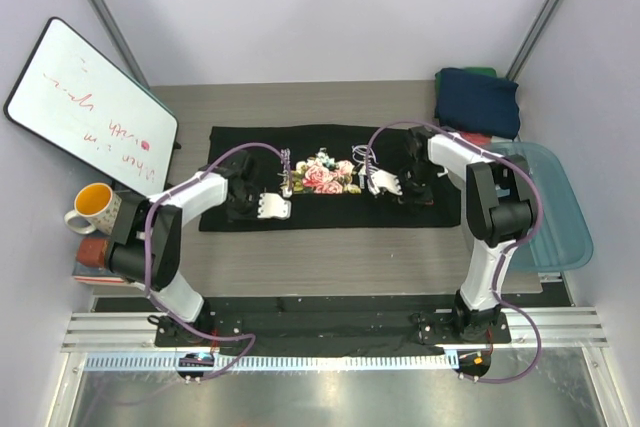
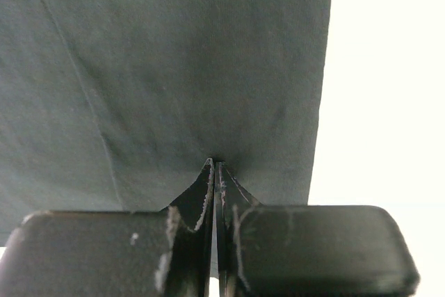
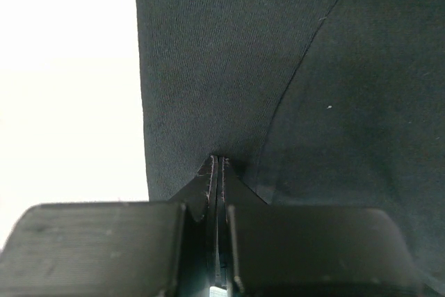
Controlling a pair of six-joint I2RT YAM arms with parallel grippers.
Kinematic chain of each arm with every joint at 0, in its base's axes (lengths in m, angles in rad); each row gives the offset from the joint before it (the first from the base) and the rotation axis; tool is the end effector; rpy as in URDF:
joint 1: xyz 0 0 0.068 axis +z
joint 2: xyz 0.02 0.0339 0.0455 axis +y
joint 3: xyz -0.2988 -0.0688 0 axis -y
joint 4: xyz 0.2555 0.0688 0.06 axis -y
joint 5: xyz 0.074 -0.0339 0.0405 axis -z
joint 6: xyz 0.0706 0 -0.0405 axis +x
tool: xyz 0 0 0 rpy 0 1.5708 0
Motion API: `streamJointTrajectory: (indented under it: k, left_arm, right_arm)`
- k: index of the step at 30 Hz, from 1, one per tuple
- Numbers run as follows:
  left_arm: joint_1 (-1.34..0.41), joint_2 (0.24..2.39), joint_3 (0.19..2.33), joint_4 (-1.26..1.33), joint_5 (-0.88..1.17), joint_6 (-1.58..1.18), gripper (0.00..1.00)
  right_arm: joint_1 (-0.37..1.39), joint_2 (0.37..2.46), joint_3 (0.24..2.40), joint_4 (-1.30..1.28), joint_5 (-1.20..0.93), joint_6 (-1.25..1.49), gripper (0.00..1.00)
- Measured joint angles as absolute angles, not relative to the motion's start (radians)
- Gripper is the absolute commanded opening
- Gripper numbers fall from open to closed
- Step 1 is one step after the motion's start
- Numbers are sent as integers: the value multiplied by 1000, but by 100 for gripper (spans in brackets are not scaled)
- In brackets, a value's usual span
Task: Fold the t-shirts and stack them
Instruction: Fold the flattened tshirt in 1/3 of the way
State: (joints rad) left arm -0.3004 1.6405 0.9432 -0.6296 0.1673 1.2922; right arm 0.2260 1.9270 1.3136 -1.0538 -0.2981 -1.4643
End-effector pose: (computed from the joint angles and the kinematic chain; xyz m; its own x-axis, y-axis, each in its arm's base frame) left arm 0.2925 -0.1029 0.1541 0.0625 0.9731 -0.2218 0.9820 -0.0203 0.1877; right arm 0.3404 0.0995 0.1547 0.0825 -0.9563 -0.2804 -0.9844 -0.1221 0.1268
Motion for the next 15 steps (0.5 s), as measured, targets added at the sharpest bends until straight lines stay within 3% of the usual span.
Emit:
streamJointTrajectory:
  k: [12, 13, 14, 15]
  left_arm:
    - [-310, 1454, 767, -698, 168, 1290, 0]
    - [-310, 1443, 759, -701, 167, 1287, 3]
    - [-312, 1434, 752, -704, 164, 1283, 8]
    - [-312, 1425, 748, -709, 152, 1272, 22]
  right_arm:
    - [237, 1792, 1122, -1103, -316, -1456, 2]
    - [239, 1782, 1115, -1110, -316, -1456, 7]
    - [241, 1776, 1114, -1118, -316, -1456, 19]
    - [243, 1767, 1116, -1126, -316, -1452, 25]
